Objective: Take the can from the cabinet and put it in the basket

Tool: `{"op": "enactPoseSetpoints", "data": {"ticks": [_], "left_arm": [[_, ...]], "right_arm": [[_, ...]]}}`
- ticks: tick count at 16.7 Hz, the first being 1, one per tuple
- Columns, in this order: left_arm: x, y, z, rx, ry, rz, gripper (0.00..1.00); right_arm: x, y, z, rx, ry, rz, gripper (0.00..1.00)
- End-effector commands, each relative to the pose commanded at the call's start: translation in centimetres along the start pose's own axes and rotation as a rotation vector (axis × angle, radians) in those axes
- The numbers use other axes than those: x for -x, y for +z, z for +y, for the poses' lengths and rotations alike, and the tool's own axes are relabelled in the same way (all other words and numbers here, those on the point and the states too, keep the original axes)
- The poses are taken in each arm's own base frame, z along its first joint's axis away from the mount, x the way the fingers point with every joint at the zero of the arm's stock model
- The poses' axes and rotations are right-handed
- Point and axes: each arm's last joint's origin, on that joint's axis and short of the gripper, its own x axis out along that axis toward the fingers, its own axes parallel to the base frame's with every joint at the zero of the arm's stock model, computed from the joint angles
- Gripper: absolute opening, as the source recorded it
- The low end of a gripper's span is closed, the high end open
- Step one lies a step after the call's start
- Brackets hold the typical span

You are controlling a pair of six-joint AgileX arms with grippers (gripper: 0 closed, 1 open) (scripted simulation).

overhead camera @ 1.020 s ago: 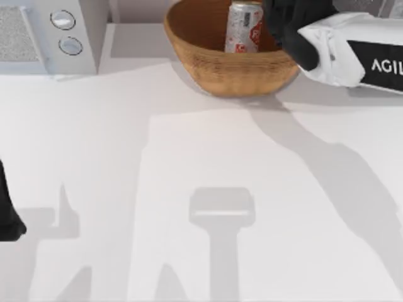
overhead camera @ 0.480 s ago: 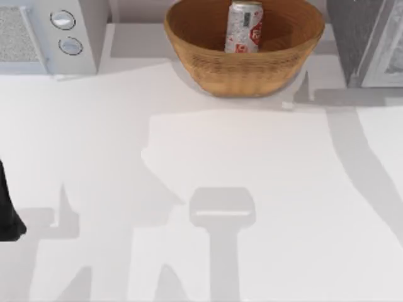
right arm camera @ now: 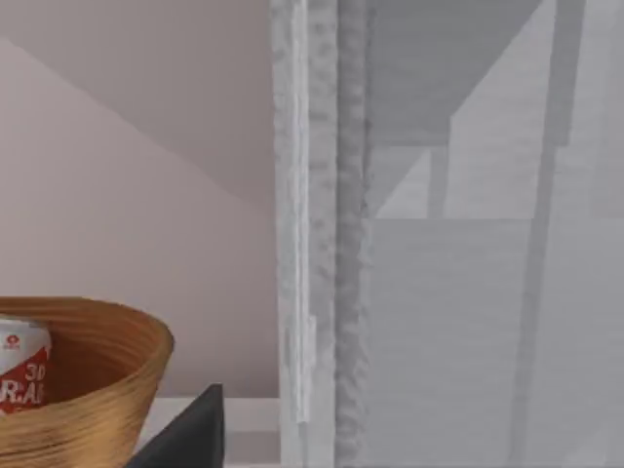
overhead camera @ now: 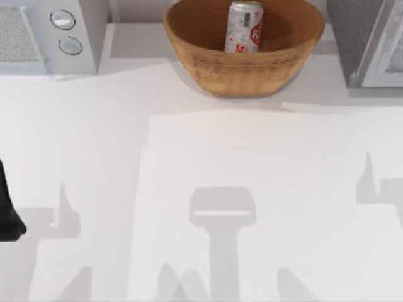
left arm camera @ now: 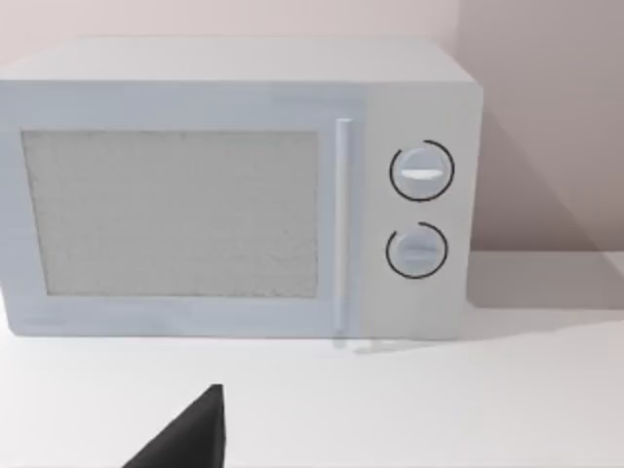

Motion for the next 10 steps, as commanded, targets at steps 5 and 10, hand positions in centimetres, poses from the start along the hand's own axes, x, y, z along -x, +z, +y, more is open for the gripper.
{"op": "enactPoseSetpoints", "data": {"ticks": [5,10], "left_arm": [[0.0,0.0,0.0,0.000,0.000,0.000,1.00],[0.0,0.0,0.0,0.000,0.000,0.000,1.00]], "right_arm": [[2.0,-7.1,-0.9,0.004,0.002,0.062,1.00],[2.1,-8.3,-1.0,0.004,0.003,0.076,1.00]]}}
